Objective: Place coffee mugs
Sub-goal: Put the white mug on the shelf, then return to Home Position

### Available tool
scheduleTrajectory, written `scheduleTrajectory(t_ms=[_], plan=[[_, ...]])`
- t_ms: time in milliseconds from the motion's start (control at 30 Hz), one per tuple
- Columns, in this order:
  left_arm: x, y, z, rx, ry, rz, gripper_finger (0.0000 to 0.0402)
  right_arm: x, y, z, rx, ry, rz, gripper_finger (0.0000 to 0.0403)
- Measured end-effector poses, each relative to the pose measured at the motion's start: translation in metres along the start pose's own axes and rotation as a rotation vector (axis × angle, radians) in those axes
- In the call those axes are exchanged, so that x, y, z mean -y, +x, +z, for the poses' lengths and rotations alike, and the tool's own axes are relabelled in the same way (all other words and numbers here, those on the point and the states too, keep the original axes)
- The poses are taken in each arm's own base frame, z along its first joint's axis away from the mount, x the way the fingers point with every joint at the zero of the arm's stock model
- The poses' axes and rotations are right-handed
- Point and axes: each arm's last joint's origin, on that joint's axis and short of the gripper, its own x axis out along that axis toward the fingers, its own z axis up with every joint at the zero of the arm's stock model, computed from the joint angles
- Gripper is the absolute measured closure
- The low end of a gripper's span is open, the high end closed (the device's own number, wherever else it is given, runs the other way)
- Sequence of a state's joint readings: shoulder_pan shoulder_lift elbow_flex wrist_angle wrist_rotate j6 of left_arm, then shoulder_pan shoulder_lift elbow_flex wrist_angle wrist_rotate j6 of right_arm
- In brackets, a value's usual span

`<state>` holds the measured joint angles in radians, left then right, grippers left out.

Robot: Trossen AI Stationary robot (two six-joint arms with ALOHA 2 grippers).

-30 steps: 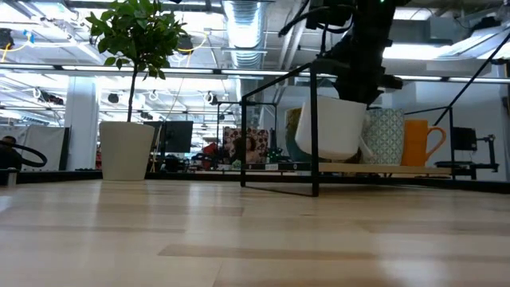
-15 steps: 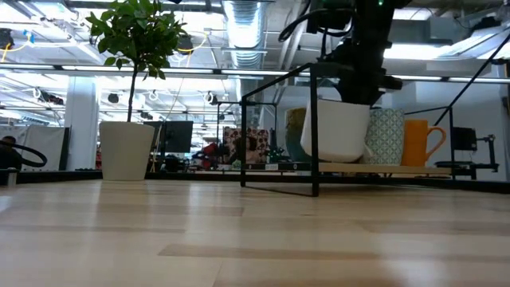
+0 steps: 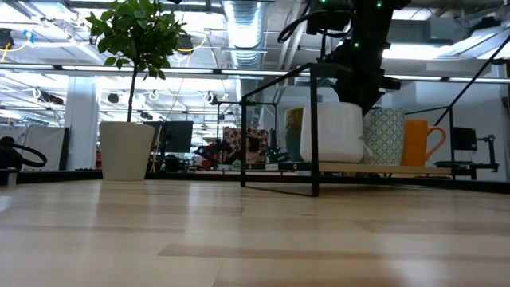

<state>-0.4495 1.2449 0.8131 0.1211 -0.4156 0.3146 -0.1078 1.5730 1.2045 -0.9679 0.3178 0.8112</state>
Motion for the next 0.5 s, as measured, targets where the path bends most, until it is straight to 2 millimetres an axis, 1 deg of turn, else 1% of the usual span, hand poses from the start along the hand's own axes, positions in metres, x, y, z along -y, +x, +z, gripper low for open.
scheduleTrajectory(t_ms=[133,267,400,500], plan=[[0.0,0.0,0.0,0.0,-0.002,0.0,0.0402,0.0,0.0,0.0,0.002,0.0,0.0,0.0268],[0.0,0.0,0.0,0.0,-0.002,0.0,0.0401,0.001,-0.001,0.0,0.0,-0.05,-0.002,0.0234],[0.0,0.0,0.0,0.0,-0.001,0.001,0.0401,0.006,-0.01,-0.001,0.019,-0.075,0.004,0.0213],[0.0,0.0,0.0,0.0,0.011,0.002,0.0401,0.013,-0.024,0.0,0.064,-0.065,0.019,0.0208]])
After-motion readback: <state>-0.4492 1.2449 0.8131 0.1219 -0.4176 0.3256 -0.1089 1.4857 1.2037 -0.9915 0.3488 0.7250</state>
